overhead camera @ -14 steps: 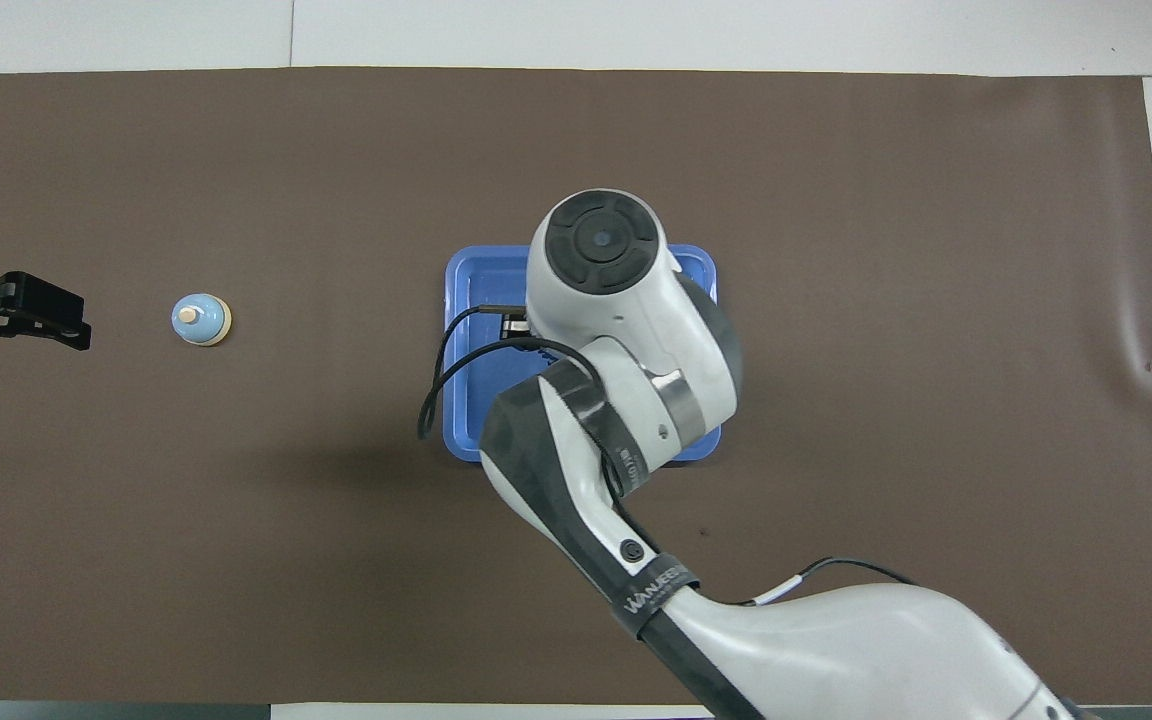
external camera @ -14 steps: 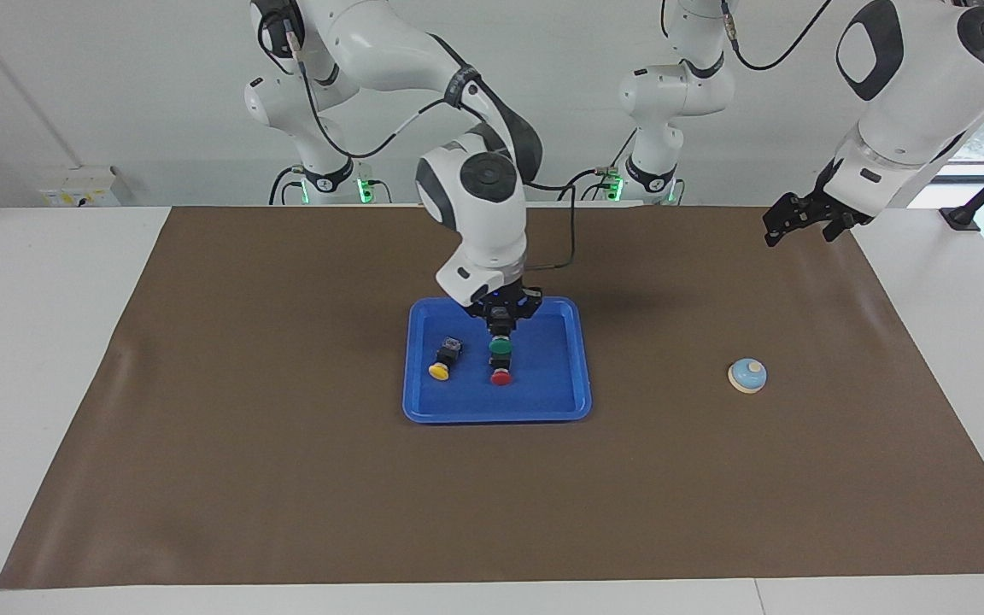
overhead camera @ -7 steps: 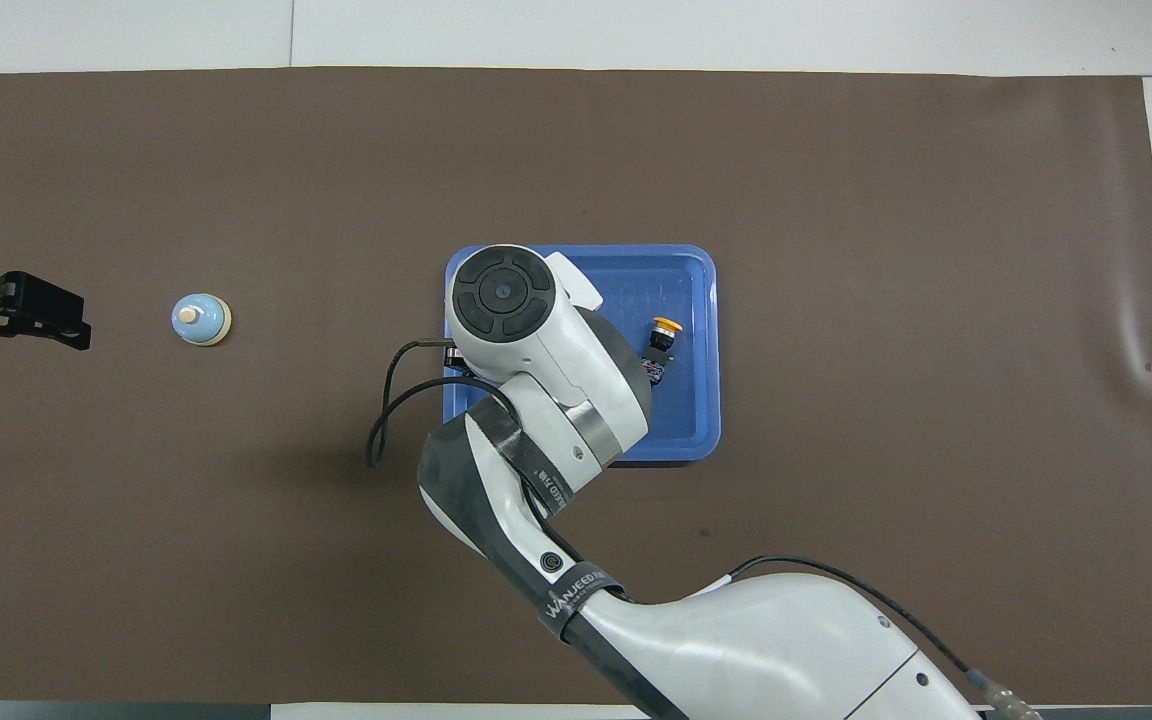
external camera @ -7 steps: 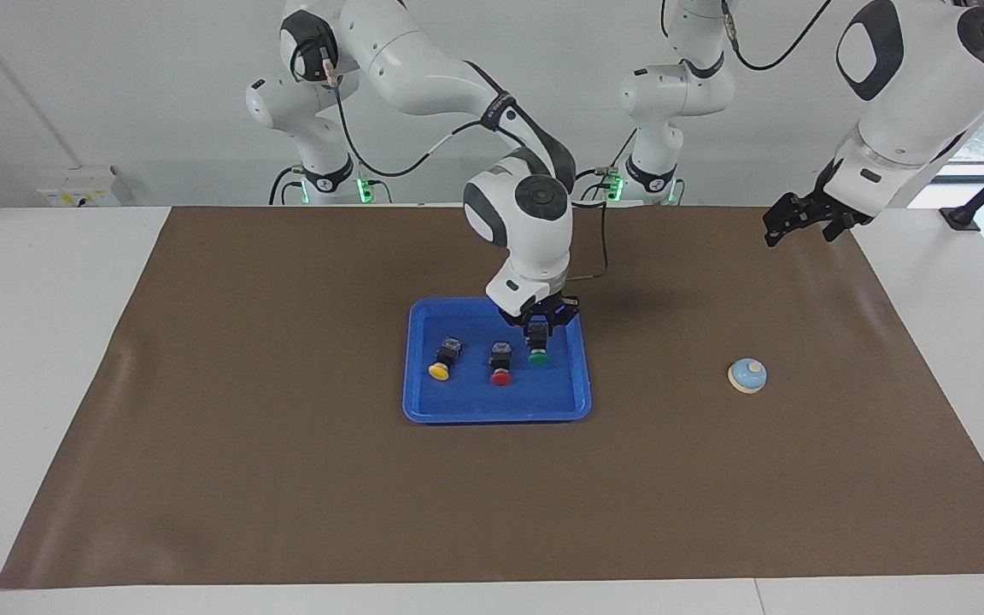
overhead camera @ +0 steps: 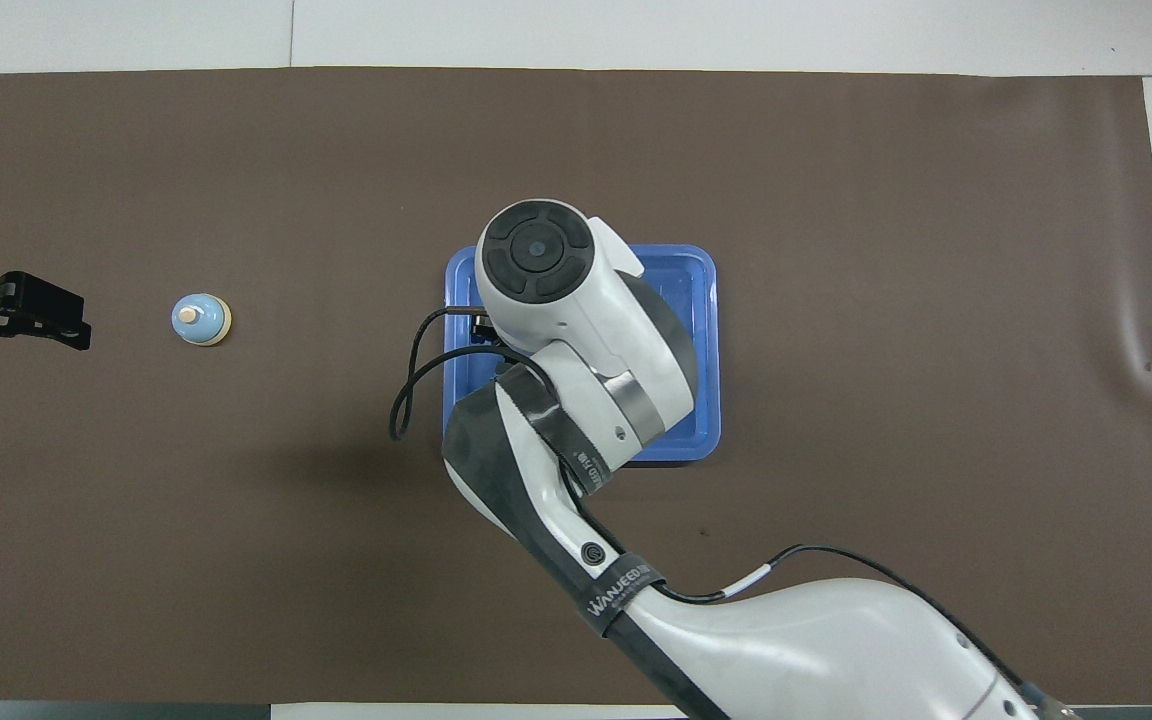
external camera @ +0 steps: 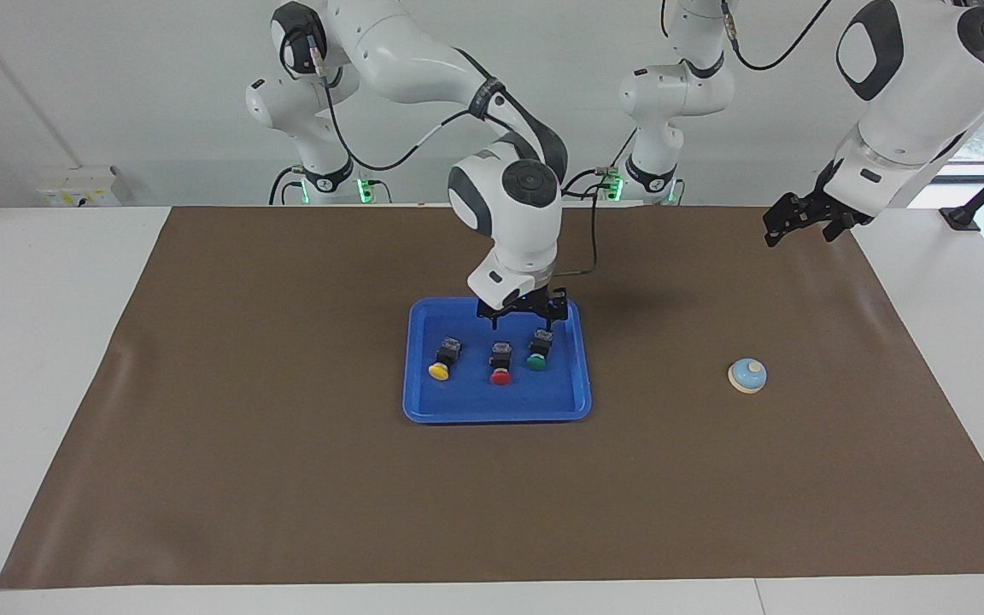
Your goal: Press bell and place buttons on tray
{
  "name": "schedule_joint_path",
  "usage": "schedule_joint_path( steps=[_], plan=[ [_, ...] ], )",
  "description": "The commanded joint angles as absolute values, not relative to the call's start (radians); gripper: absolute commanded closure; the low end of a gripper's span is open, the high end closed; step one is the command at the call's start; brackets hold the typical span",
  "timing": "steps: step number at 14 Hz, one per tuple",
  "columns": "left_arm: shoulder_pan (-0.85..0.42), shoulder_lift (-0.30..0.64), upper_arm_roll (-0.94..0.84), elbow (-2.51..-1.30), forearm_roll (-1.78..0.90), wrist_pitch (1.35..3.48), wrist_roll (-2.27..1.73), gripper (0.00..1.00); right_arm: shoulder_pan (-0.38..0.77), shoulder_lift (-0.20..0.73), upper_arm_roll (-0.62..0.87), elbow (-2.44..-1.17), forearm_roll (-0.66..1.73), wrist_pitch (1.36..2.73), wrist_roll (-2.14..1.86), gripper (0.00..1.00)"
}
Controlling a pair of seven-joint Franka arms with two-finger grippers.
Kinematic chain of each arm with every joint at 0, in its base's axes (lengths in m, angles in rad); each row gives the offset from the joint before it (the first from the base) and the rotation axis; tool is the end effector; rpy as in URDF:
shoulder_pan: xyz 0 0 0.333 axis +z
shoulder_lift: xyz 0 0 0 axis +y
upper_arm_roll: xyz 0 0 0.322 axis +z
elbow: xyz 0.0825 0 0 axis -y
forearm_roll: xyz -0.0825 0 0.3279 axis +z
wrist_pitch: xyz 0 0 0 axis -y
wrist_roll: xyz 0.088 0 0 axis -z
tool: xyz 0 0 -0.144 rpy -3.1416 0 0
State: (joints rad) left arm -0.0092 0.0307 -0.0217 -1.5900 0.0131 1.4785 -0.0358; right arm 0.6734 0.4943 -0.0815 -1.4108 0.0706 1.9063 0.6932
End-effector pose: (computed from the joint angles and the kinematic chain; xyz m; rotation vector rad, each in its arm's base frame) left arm 0.4905 -0.0130 0.5634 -3.1166 -0.0080 0.2212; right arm 0.5303 0.3766 0.4046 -3.1122 0.1787 0.0226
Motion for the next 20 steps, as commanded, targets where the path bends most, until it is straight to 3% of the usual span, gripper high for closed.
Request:
schedule_joint_path(
  steps=[1, 5, 9, 11, 15, 18, 20],
  plan=[
    [-0.009, 0.02, -0.017, -1.591, 0.005, 1.477, -0.034, 0.0, 0.565, 0.333, -0.074, -1.491, 0.057, 1.817, 0.55, 0.0],
    [-0.009, 0.02, -0.017, -1.591, 0.005, 1.477, -0.034, 0.0, 0.393, 0.174, -0.075, -1.52, 0.055, 1.631, 0.289, 0.0],
    [-0.009, 0.02, -0.017, -1.589, 0.005, 1.477, -0.034, 0.0, 0.237, -0.015, -0.074, -1.705, 0.045, 1.62, 0.062, 0.0],
    [-0.009, 0.02, -0.017, -1.591, 0.005, 1.477, -0.034, 0.0, 0.186, -0.064, -0.075, -1.759, 0.041, 1.618, 0.02, 0.0],
    [-0.009, 0.02, -0.017, -1.591, 0.005, 1.477, -0.034, 0.0, 0.088, -0.055, -0.074, -1.74, 0.035, 1.652, -0.009, 0.0],
    [-0.009, 0.02, -0.017, -1.591, 0.005, 1.477, -0.034, 0.0, 0.066, 0.007, -0.074, -1.59, 0.034, 1.545, -0.009, 0.0],
    [-0.009, 0.02, -0.017, -1.591, 0.005, 1.477, -0.034, 0.0, 0.058, 0.009, -0.074, -1.595, 0.031, 1.554, 0.008, 0.0]
  ],
)
